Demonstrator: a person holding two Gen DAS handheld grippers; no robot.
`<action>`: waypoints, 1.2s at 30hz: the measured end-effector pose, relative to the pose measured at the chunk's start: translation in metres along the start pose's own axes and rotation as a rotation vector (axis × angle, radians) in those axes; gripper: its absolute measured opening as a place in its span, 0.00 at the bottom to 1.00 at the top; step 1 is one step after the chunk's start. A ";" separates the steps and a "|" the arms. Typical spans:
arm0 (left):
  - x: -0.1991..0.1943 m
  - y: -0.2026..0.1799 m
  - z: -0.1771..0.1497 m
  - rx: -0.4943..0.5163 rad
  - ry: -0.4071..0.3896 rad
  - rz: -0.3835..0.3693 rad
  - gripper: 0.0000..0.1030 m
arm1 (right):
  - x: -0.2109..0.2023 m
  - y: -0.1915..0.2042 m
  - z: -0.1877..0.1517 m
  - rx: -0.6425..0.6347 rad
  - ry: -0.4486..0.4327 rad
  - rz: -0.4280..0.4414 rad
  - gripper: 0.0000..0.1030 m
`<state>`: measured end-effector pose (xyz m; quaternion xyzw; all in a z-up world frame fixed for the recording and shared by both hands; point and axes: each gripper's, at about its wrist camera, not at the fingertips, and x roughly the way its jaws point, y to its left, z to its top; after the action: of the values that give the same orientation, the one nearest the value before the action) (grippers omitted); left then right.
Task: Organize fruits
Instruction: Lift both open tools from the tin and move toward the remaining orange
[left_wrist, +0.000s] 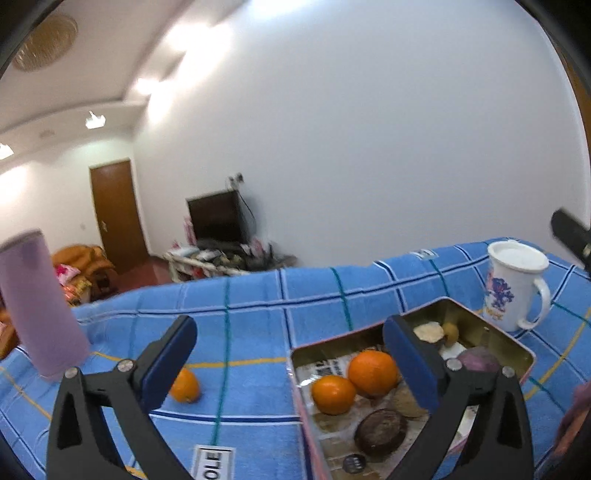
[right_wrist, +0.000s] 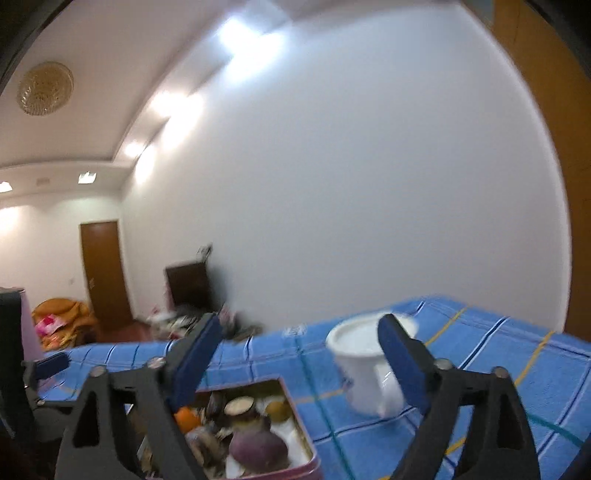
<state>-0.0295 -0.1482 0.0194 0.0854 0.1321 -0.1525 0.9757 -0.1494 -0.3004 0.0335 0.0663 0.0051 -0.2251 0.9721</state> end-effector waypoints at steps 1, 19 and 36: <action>-0.004 0.000 -0.002 0.004 -0.014 0.011 1.00 | -0.003 0.003 0.001 -0.014 -0.006 -0.004 0.87; -0.014 0.024 -0.015 -0.069 0.045 0.021 1.00 | -0.014 0.028 0.004 -0.086 -0.017 0.007 0.95; -0.013 0.053 -0.025 0.061 0.102 -0.014 1.00 | 0.000 0.040 -0.004 -0.046 0.126 -0.055 0.95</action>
<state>-0.0299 -0.0897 0.0061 0.1221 0.1776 -0.1586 0.9635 -0.1320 -0.2644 0.0350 0.0576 0.0735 -0.2470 0.9645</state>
